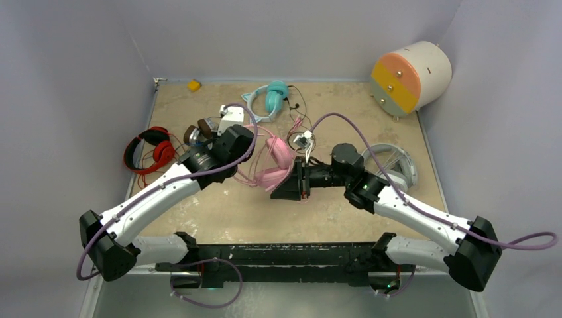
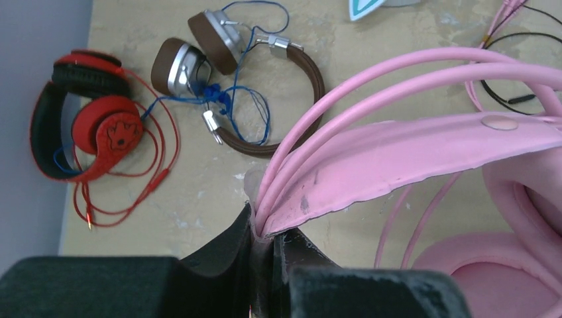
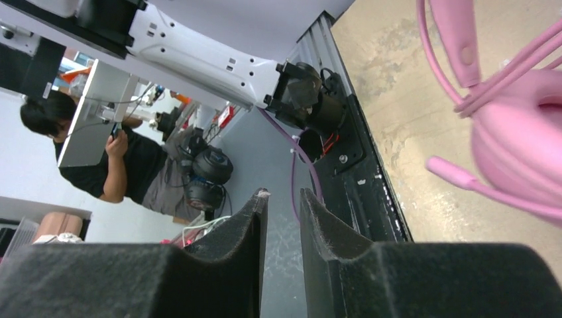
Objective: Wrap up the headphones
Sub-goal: Wrap the headphones cable around the headphones.
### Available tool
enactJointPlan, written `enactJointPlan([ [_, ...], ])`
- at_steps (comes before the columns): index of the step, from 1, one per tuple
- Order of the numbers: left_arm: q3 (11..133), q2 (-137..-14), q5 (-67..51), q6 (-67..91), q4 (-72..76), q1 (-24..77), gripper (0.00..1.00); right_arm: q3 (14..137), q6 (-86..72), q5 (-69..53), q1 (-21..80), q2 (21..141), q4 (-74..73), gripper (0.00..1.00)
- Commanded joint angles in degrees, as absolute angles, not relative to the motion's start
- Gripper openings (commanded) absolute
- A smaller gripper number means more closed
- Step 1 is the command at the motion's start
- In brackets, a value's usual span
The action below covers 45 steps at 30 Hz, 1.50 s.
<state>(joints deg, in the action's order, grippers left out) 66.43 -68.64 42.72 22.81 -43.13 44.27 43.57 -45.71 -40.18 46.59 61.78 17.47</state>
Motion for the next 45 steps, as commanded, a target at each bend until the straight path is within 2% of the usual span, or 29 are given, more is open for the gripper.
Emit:
enactJointPlan([
  [1,69.53,-66.7,47.35,41.76,-44.92,44.21,0.0,45.1,-44.19,-37.43,48.57,63.25,19.34,0.28],
  [9,65.72,-62.79,42.08,47.62,-38.74,43.67,0.0,43.96,-41.64,-33.64,48.95,59.87,16.52,0.3],
  [14,66.39,-62.52,36.52,44.3,-38.11,42.52,0.0,45.91,-34.28,-23.03,48.96,53.44,2.09,0.32],
  [17,69.17,-63.0,26.51,44.29,-40.99,39.13,0.0,44.06,-31.74,-12.71,48.89,48.58,-2.66,0.32],
  [22,70.07,-62.65,17.27,44.99,-43.36,33.2,0.0,34.99,-30.0,-1.07,48.87,40.83,2.0,0.28],
  [27,76.37,-64.0,13.74,44.68,-49.5,31.94,0.0,26.64,-28.27,6.42,48.8,42.2,8.39,0.26],
  [30,79.55,-63.69,12.06,44.56,-51.78,31.99,0.0,19.59,-28.83,8.01,48.86,44.51,22.33,0.27],
  [32,80.73,-63.12,11.23,44.56,-52.82,31.94,0.0,15.45,-27.49,7.7,48.82,47.16,33.17,0.33],
  [33,81.6,-62.84,10.76,44.56,-53.28,31.97,0.0,14.52,-25.22,7.83,48.85,49.19,38.29,0.4],
  [34,82.24,-62.5,10.3,44.56,-53.77,31.91,0.0,14.54,-23.96,7.88,48.85,51.15,40.93,0.55],
  [36,83.53,-62.24,9.53,44.48,-54.32,31.97,0.0,15.88,-22.51,8.11,48.89,54.67,42.85,0.69],
  [39,85.58,-62.74,8.06,44.31,-55.36,31.91,0.0,15.43,-17.26,5.46,48.95,60.12,54.0,0.73],
  [41,86.6,-63.15,6.86,44.17,-55.78,31.95,0.0,14.77,-11.74,0.67,48.95,64.51,63.25,0.86],
  [42,86.8,-63.31,6.52,44.13,-55.81,31.91,0.0,14.8,-9.14,-2.51,48.96,66.65,67.02,0.89],
  [45,86.49,-63.16,6.5,44.12,-55.66,31.98,0.0,16.53,-3.99,-10.82,48.95,71.43,71.91,0.89],
])
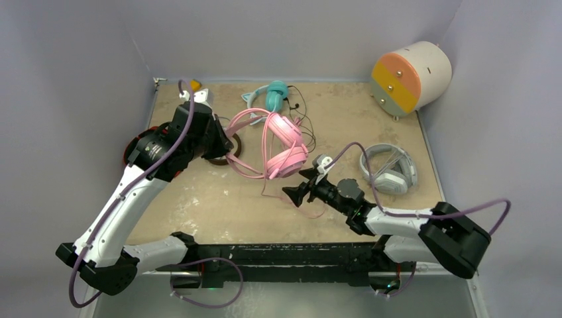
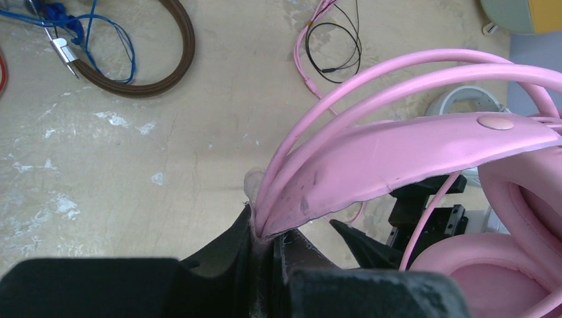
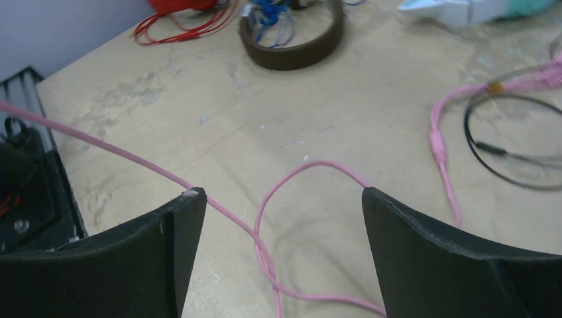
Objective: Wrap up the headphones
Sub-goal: Wrap the headphones cable around the headphones.
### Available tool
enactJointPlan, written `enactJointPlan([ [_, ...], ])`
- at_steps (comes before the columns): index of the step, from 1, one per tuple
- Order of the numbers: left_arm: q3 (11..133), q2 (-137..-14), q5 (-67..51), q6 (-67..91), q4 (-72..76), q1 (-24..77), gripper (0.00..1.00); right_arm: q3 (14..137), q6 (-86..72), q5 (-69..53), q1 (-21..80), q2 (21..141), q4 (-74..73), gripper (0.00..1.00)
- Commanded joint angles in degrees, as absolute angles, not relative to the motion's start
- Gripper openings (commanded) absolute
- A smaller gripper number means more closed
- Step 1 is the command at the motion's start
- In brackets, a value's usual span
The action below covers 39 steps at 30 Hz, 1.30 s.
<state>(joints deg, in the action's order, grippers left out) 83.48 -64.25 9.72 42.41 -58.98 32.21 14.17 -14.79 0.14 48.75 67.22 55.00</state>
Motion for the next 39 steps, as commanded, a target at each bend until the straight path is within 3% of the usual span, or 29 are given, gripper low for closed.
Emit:
enactJointPlan([
  [1,86.18,-63.11,6.51,44.19,-55.63,31.95,0.0,17.51,-2.82,-14.01,48.96,72.07,71.38,0.88],
  [13,84.73,-61.93,6.65,44.3,-54.7,31.93,0.0,22.26,2.54,-30.05,49.93,76.69,67.97,0.73],
  [25,85.59,-62.44,4.4,45.1,-54.04,31.95,0.0,28.21,4.49,-31.44,50.71,91.38,74.16,0.72],
  [31,86.3,-61.79,4.56,45.45,-54.24,31.96,0.0,27.76,0.94,-25.18,50.76,98.88,78.9,0.71],
  [39,88.48,-60.74,3.64,45.84,-55.12,31.97,0.0,25.45,-2.83,-22.18,50.67,104.03,84.97,0.58],
])
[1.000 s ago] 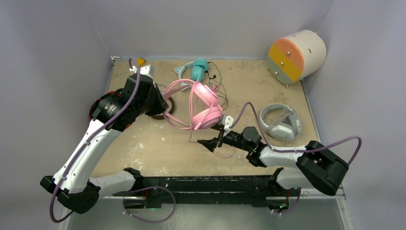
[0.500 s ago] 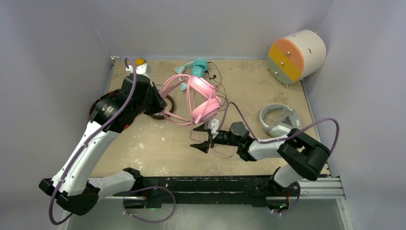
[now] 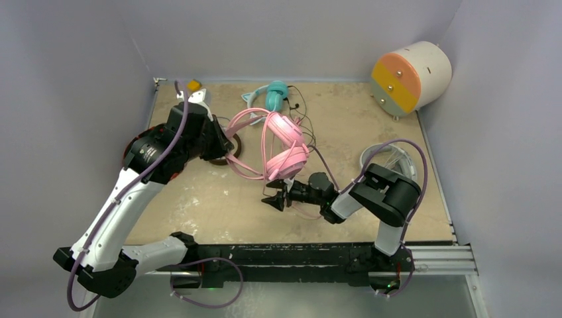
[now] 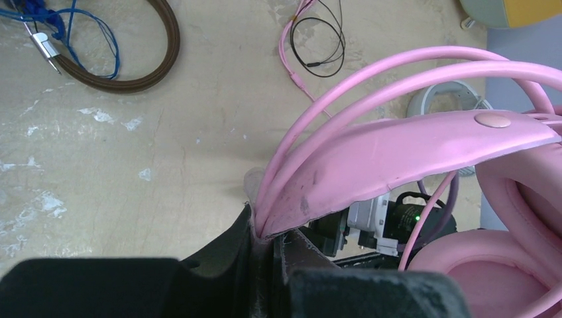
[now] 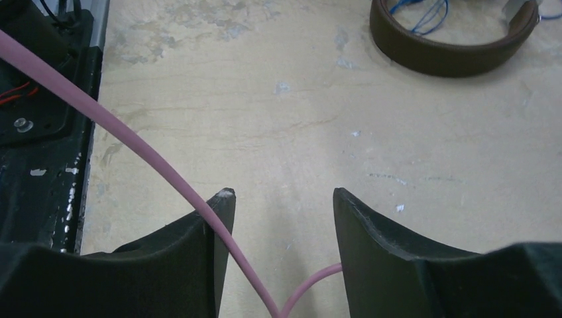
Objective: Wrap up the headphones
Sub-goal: Wrap the headphones cable around the headphones.
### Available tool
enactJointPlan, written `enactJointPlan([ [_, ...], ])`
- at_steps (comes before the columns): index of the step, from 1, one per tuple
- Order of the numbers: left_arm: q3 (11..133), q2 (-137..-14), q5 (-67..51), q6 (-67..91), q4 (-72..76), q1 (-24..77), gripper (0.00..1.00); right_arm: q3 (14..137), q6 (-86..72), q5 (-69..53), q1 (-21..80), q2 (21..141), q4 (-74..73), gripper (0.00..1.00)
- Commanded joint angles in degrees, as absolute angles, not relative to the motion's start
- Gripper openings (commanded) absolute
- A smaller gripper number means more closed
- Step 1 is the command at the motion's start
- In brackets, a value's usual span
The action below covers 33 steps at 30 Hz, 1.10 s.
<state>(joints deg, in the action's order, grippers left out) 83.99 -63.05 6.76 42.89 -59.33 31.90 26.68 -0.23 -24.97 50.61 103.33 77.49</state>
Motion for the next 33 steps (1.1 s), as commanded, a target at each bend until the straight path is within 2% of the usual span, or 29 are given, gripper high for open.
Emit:
enactJointPlan([
  [1,88.91,-60.66,3.49,45.82,-55.44,31.96,0.0,25.29,-2.89,-21.66,50.63,103.69,84.98,0.57],
  [3,90.16,-60.44,2.98,45.82,-56.21,31.98,0.0,25.23,-2.72,-21.44,50.63,103.24,84.36,0.55],
  [7,92.89,-59.05,0.55,45.89,-56.89,31.98,0.0,25.32,-3.03,-21.45,50.58,102.68,83.24,0.45],
  [12,96.33,-58.07,-2.84,45.74,-57.88,31.95,0.0,24.8,-3.61,-20.86,50.56,101.98,83.83,0.42],
  [14,97.56,-58.18,-4.31,45.58,-58.38,31.97,0.0,24.63,-3.75,-20.52,50.53,101.55,83.8,0.38],
  [18,98.05,-57.69,-6.7,44.99,-58.49,31.95,0.0,24.44,-4.96,-20.56,50.06,99.77,82.78,0.23],
  [20,97.6,-57.45,-8.44,43.6,-58.24,31.97,0.0,24.5,-6.81,-20.49,49.18,98.07,81.47,0.09],
  [22,96.68,-57.11,-10.25,41.61,-58.14,31.95,0.0,24.76,-9.41,-21.3,47.23,96.21,78.46,0.0],
  [27,92.65,-54.55,-10.95,37.75,-59.37,31.98,0.0,24.37,-17.13,-24.47,39.57,87.25,69.76,0.0],
  [30,89.18,-52.48,-14.12,34.56,-59.02,31.97,0.0,26.52,-17.23,-18.95,39.11,79.04,55.09,0.0],
  [33,83.31,-50.72,-21.57,28.15,-55.92,31.94,0.0,33.73,-15.87,-16.33,39.11,72.97,37.05,0.0],
])
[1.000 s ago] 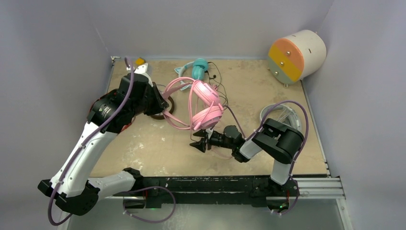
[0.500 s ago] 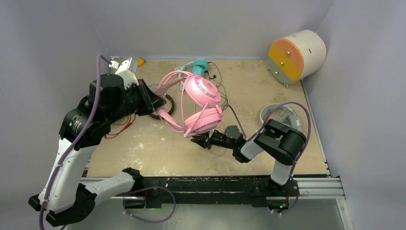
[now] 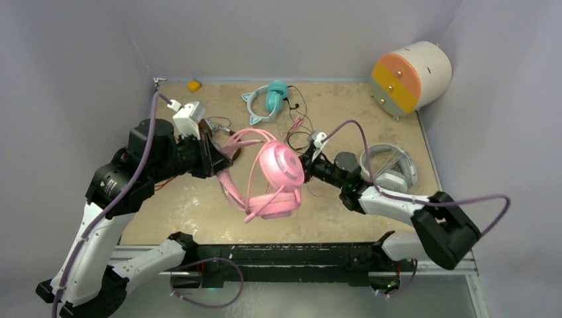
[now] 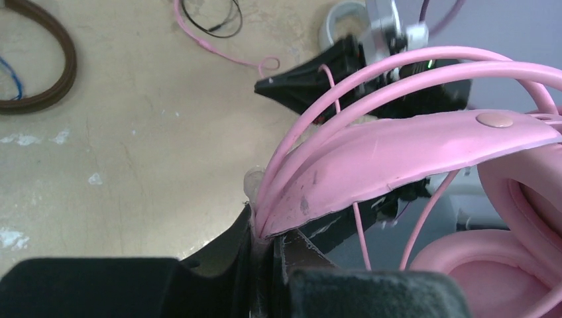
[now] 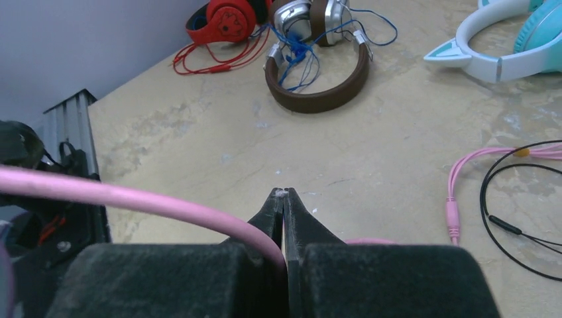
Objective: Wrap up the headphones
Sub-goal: Wrap the headphones cable around the headphones.
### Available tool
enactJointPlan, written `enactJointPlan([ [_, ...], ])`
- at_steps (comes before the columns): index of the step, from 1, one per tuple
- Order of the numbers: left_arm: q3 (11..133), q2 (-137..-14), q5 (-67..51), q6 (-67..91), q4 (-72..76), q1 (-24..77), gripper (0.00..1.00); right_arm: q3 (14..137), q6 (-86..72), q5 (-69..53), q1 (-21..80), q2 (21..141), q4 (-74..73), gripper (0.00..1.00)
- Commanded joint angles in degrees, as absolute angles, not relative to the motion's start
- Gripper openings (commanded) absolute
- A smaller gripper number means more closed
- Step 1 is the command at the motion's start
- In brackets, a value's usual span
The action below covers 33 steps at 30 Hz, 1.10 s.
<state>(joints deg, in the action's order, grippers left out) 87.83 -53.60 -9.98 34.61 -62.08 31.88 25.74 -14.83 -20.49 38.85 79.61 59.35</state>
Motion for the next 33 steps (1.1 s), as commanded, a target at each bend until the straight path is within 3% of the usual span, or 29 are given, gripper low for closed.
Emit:
enactJointPlan([
  [1,81.08,-49.89,-24.17,26.22,-54.58,31.94,0.0,36.35,-15.27,-15.84,39.11,71.55,31.2,0.0],
  [5,75.32,-46.0,-21.88,21.49,-51.12,31.94,0.0,43.66,-12.08,-11.13,39.0,66.91,13.03,0.0],
  [14,70.13,-45.25,-17.7,15.22,-50.44,32.04,0.0,56.51,-15.76,-4.23,38.41,62.67,-8.66,0.0],
  [22,67.52,-43.2,-1.88,9.04,-48.55,34.51,0.0,65.55,-12.82,-24.37,38.41,64.9,-22.72,0.0],
  [33,59.19,-44.24,9.74,-5.1,-37.43,37.97,0.0,61.76,-22.41,-47.56,38.41,61.26,-15.78,0.0],
])
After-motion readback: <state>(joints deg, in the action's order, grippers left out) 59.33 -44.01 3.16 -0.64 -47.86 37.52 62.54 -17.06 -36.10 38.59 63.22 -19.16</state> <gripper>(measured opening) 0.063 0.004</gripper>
